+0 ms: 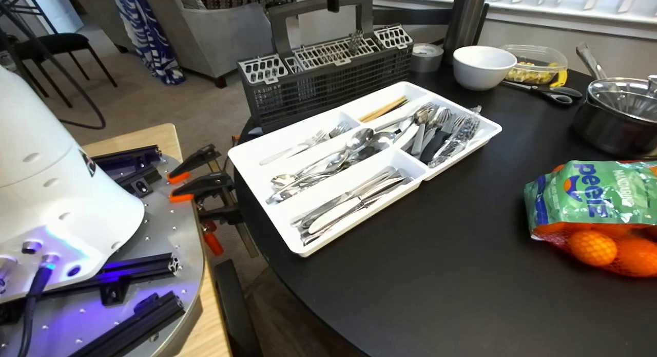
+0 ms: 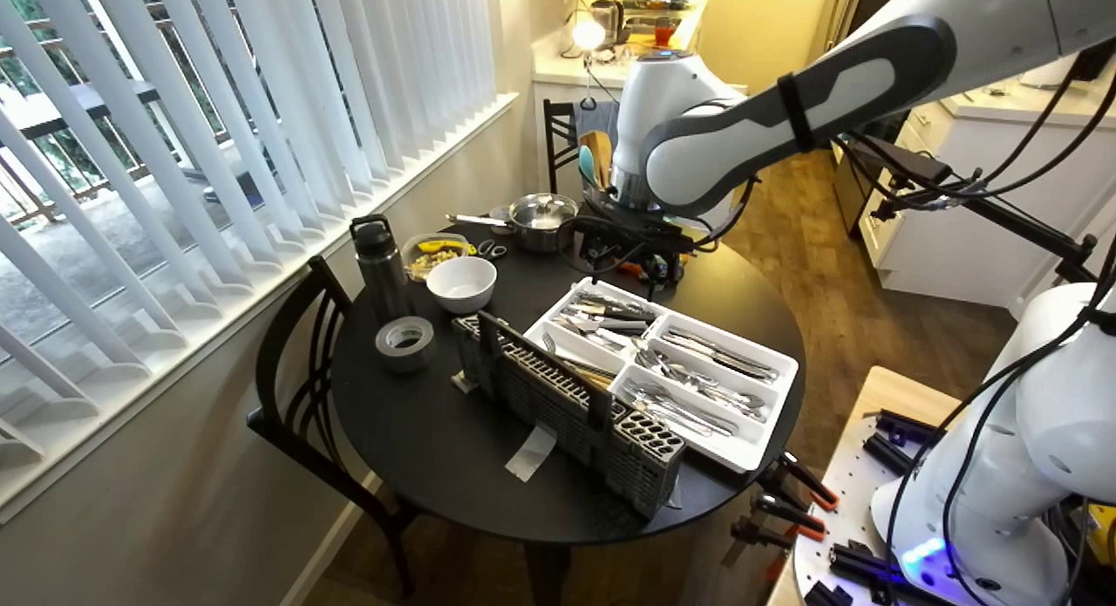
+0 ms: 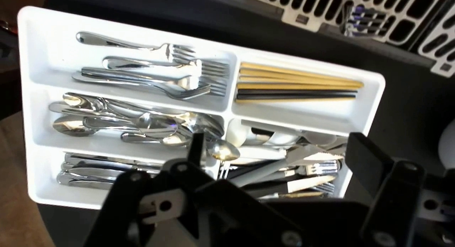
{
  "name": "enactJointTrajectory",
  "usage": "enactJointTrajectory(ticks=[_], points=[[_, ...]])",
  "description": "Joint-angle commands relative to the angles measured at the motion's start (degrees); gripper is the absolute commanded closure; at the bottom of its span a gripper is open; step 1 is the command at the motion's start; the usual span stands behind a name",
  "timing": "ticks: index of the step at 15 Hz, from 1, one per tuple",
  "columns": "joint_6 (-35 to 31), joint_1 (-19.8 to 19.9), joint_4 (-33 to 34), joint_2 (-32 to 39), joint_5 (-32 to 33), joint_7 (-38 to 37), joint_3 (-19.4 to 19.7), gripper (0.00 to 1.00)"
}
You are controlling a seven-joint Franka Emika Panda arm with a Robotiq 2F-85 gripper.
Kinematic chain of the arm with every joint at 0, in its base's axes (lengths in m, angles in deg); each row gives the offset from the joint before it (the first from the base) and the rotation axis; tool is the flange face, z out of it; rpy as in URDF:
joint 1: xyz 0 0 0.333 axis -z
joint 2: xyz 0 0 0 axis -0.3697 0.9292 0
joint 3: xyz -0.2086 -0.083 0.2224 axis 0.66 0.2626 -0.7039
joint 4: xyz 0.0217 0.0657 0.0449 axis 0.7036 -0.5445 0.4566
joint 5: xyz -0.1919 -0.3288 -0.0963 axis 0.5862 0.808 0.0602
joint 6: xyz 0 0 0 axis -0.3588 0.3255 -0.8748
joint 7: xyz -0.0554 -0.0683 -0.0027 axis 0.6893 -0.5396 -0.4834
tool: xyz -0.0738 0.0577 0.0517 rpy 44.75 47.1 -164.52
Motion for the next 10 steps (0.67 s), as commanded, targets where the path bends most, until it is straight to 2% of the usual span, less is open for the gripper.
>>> enactJointTrajectory(ticks=[1, 4, 6, 10], points=[[7.8, 0.8, 5.8, 4.2, -7.7, 13.0, 0.2, 0.0], [18.5, 1.1, 13.2, 9.6, -9.5, 17.4, -0.1, 0.0], [24.6, 0.9, 18.0, 13.5, -8.3, 16.5, -0.2, 0.0], [28.1, -0.3, 25.5, 20.2, -4.8, 12.3, 0.2, 0.0]])
